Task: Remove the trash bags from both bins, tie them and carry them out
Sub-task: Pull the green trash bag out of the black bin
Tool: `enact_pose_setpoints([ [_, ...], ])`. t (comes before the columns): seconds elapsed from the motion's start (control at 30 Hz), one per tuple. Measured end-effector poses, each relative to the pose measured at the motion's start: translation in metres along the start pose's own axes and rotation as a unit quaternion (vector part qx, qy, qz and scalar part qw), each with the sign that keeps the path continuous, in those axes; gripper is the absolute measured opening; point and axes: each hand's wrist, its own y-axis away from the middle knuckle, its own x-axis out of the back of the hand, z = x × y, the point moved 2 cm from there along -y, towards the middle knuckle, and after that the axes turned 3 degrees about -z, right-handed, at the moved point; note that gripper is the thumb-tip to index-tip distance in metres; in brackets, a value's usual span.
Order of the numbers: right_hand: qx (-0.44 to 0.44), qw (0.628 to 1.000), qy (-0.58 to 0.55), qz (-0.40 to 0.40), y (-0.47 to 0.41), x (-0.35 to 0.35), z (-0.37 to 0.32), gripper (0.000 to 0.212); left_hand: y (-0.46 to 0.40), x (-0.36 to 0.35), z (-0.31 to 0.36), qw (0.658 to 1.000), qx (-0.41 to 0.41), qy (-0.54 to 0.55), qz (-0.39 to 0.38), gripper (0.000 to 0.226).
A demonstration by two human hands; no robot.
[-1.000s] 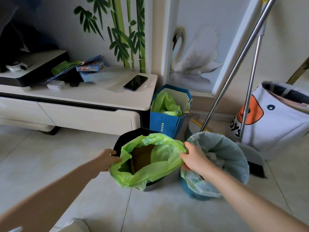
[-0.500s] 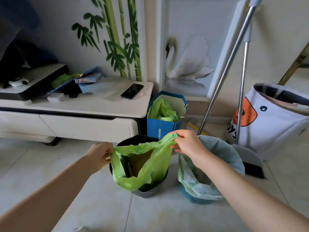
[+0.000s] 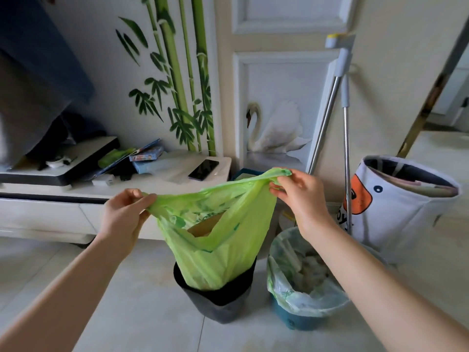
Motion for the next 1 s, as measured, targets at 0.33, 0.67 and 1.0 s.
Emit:
enact_pose_setpoints([
  [0.33,0.003,0.998,-0.05,0.025,0.05,0.042,-0.059,0.016,0.05,0.014,0.06,0.997,-0.057,-0.045,0.018,0.039],
  [0.67,0.063,0.998,0.021,-0.001,0.097,0.082,-0.079,0.014,0.116,0.04,0.092,0.995,-0.059,-0.076,-0.037,0.036],
  [1.0,-0.144,0.927,0.32,-0.129,0.115,0.103,-0.014,0.014,0.135,0.078,0.008,0.929,0.027,-0.354,-0.104,0.026],
])
